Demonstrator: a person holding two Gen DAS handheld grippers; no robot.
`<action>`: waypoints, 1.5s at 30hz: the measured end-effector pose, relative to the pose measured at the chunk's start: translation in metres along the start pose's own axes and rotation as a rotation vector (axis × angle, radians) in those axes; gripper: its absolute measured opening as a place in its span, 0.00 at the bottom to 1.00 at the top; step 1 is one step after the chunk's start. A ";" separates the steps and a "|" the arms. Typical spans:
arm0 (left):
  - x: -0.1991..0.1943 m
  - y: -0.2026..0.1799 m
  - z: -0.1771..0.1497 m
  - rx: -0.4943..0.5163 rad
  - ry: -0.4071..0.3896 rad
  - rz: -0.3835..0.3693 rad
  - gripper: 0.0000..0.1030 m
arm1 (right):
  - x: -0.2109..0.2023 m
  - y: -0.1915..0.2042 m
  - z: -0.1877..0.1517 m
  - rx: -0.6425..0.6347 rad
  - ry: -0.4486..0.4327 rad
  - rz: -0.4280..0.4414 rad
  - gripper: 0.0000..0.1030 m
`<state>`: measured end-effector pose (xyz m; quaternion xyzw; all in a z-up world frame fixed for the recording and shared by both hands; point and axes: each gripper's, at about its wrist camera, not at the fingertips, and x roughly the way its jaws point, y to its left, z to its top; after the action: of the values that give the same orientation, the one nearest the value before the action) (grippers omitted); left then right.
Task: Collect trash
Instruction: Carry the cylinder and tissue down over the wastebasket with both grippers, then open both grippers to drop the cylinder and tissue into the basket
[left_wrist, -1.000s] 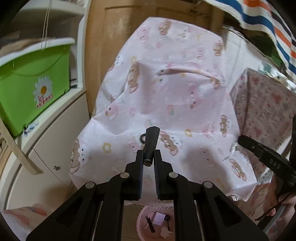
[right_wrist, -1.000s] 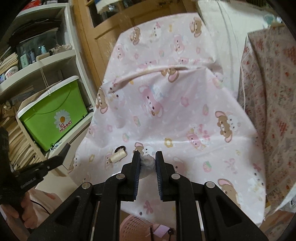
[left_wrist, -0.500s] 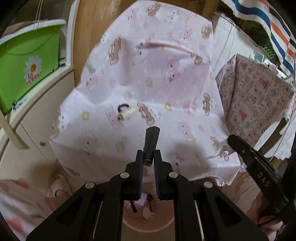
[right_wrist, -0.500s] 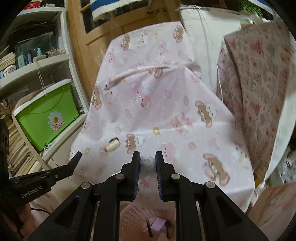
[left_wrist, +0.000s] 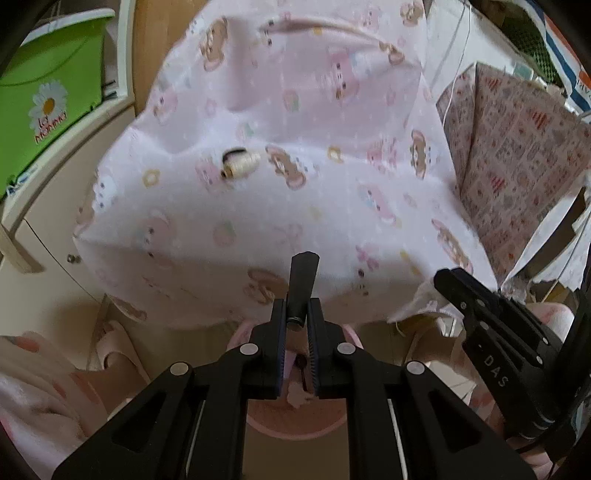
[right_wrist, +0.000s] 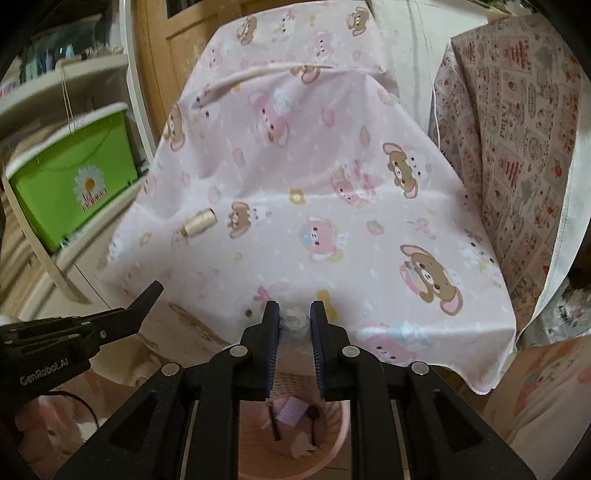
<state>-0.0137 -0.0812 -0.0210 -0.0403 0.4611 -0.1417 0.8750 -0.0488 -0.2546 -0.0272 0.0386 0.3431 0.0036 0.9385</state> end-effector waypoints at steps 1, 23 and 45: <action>0.004 -0.001 -0.002 0.003 0.014 -0.001 0.10 | 0.003 0.001 -0.002 -0.006 0.006 -0.004 0.17; 0.084 0.019 -0.030 -0.060 0.295 0.035 0.11 | 0.086 0.003 -0.053 -0.021 0.282 -0.075 0.17; 0.104 0.017 -0.040 -0.062 0.323 0.094 0.40 | 0.109 -0.020 -0.067 0.066 0.361 -0.143 0.65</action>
<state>0.0131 -0.0918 -0.1297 -0.0223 0.6011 -0.0910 0.7936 -0.0093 -0.2659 -0.1502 0.0437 0.5076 -0.0673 0.8579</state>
